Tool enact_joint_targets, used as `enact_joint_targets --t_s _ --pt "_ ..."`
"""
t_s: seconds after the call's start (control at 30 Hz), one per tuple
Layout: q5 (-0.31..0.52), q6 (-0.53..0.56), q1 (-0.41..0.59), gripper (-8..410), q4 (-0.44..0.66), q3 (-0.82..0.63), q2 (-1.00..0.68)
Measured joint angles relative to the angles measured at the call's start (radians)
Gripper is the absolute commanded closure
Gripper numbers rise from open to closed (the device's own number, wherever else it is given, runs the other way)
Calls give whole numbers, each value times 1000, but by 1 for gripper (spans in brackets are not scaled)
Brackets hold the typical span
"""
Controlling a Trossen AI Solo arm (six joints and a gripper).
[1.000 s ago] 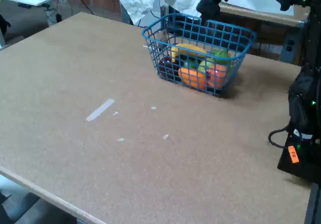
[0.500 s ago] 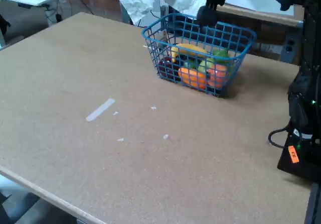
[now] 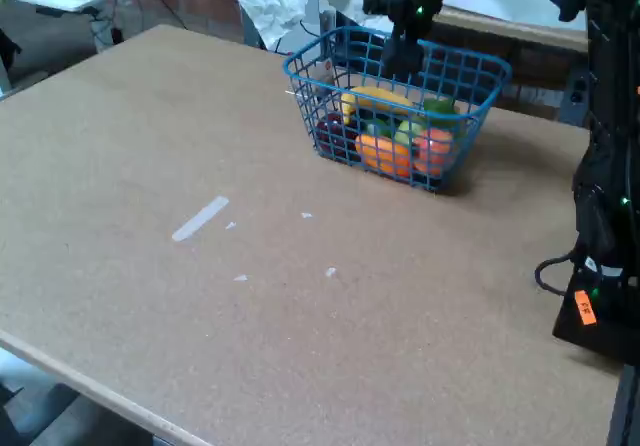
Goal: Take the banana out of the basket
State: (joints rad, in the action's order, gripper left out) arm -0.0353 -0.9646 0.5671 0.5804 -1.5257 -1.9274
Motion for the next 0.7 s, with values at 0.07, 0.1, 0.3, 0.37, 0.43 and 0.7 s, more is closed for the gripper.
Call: enact_joint_targets --t_s 0.07,0.1,0.3,0.37,0.43,0.7 --pt "-9 -6 0 10 -18 0 -21" --pt "-13 -10 0 10 -27 0 -29" --pt "-25 -57 -3 10 -95 0 -76" --pt "-26 -76 -4 10 -114 0 -88" --pt "-29 -84 -6 10 -131 0 -102" --pt "-50 -98 -9 10 -182 0 -142"
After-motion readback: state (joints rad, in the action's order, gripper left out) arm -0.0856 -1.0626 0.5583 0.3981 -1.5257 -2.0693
